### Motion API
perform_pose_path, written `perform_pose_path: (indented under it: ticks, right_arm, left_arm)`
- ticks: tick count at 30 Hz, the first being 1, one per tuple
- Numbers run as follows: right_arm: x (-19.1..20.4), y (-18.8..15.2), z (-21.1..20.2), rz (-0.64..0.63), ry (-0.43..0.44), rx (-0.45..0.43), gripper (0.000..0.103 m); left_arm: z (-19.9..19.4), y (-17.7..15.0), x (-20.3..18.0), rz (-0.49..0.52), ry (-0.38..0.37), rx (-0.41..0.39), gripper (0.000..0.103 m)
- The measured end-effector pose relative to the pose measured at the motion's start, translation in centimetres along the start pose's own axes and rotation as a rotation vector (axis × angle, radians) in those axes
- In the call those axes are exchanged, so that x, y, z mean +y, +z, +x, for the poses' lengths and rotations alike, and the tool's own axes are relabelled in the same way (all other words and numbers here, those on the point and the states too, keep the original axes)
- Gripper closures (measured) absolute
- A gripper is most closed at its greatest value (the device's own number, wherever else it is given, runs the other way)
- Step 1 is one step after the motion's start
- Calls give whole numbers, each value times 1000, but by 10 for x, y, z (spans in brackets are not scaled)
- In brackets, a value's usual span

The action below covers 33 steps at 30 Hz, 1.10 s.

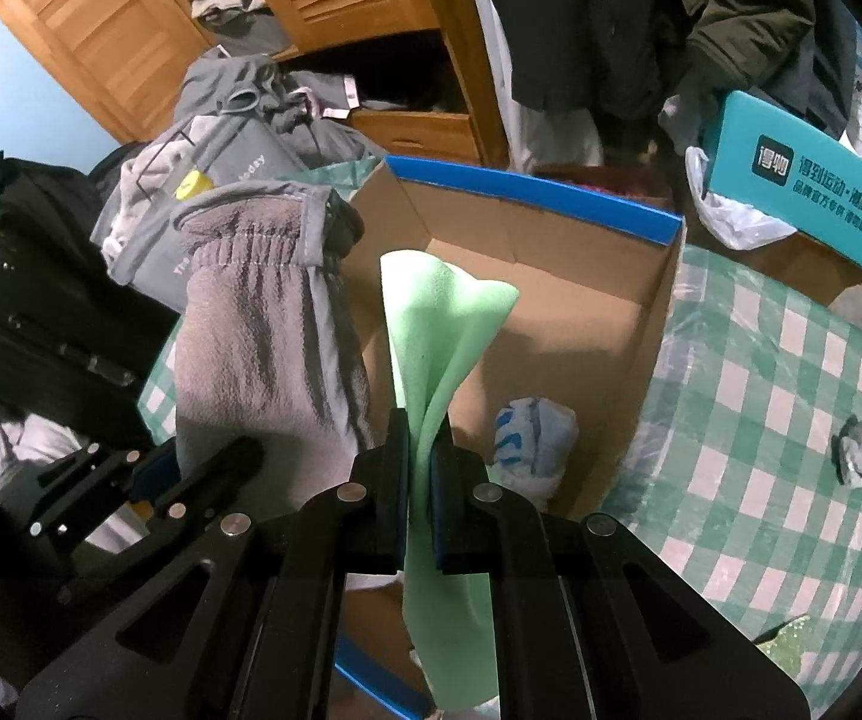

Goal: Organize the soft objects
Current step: 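Open both tools over the box to drop the grey sock and green pad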

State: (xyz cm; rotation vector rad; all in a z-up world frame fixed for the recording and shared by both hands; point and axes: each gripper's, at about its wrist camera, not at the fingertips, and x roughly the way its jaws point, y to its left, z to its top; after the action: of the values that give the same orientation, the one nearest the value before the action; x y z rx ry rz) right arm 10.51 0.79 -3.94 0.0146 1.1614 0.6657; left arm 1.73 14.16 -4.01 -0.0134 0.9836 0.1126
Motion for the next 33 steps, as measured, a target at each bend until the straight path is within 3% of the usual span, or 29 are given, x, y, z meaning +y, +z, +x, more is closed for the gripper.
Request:
perform_pose_path:
  ticks: [4,8,12,23,30,33]
  right_arm:
    - [0,1,-1,-1,6,-1,92]
    - [-5,1,-6,14,11,-12,74]
    - [-9,0,-13,20,1,-20,68]
    - [-25,-9,-40,41,-41,-60,42]
    - [-41,-18,-52,56,-85,-60,38]
    - [-52,-22,-58,73,-102,-64,37]
  left_arm:
    - [1,0,0,3,-1,6,80]
    - [-2,0,-3,17,4,-5,75]
    - [-5,1,-7,24,10,-18,61]
    - [-16,3,-24,56,0,-40,46]
    - [-22,5,-39,79,-7,-58,36]
    - [-24,6,-47,88,-18,-59,36]
